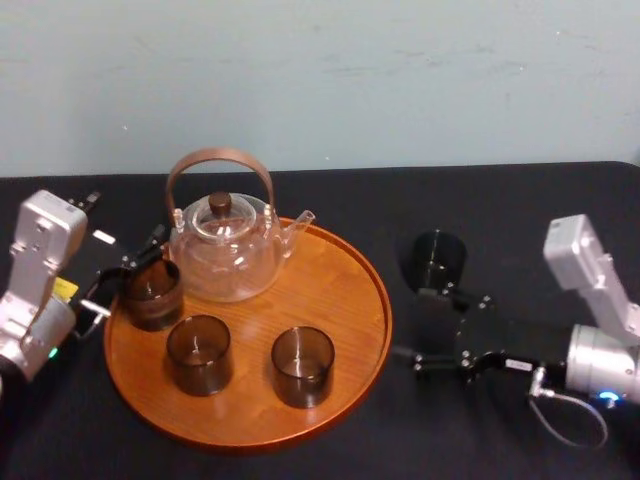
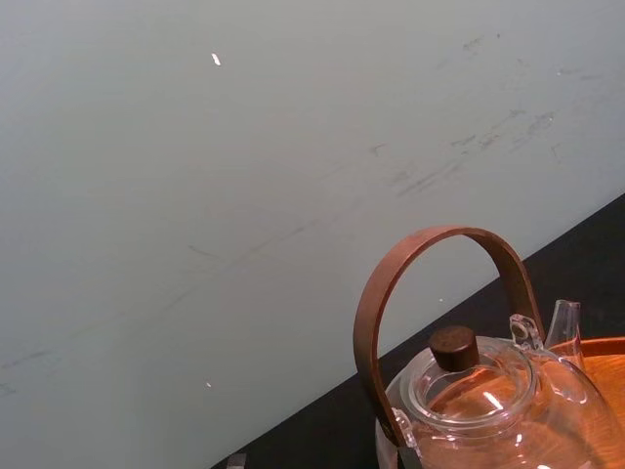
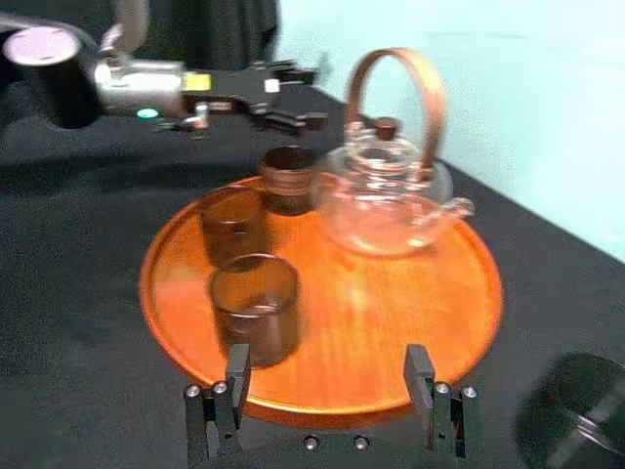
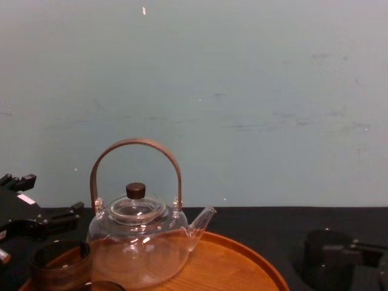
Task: Pick up the glass from the table and place it on the tray.
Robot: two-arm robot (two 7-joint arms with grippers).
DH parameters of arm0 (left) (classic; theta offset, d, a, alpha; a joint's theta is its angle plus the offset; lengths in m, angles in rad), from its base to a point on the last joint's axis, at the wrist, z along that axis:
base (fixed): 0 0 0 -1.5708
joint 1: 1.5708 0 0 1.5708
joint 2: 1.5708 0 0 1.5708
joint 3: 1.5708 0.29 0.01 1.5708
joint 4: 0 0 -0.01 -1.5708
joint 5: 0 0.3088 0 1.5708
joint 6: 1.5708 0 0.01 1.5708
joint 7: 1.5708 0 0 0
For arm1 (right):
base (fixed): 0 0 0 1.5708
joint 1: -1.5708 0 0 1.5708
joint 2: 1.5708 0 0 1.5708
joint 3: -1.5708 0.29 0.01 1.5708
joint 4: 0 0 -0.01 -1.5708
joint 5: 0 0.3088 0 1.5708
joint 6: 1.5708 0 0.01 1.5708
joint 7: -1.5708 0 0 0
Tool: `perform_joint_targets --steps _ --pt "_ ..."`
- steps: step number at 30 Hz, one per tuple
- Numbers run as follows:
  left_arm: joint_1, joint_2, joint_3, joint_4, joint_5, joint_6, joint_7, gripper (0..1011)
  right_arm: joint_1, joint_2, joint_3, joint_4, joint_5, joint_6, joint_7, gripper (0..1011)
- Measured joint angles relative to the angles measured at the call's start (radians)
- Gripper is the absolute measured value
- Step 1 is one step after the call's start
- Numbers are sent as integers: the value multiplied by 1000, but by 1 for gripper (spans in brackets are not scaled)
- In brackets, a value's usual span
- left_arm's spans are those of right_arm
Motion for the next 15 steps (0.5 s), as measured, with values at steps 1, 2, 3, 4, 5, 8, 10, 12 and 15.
perform_joint_targets --steps 1,2,3,4,5,8,10,12,15 --pt "0 0 0 0 0 0 0 1001 -11 4 15 -1 6 -1 -16 1002" --pt "0 0 0 0 0 0 0 1002 -15 5 22 -1 8 -1 -21 1002" --pt "0 0 0 0 0 0 0 1001 -21 6 29 -1 11 -2 -30 1002" --pt "0 0 0 0 0 0 0 1001 -32 7 47 -1 17 -2 -50 1003" --pt "0 0 0 0 0 0 0 1001 -37 8 55 -1 20 -1 -61 1002" --pt "0 0 0 0 0 0 0 1001 -51 5 79 0 26 7 -94 1003" --pt "0 0 0 0 0 0 0 1002 -62 -1 98 5 28 19 -127 1002" --pt "0 0 0 0 0 0 0 1001 -68 -6 112 8 29 29 -148 1003" --pt "0 0 0 0 0 0 0 1001 -78 -18 137 16 30 48 -189 1002"
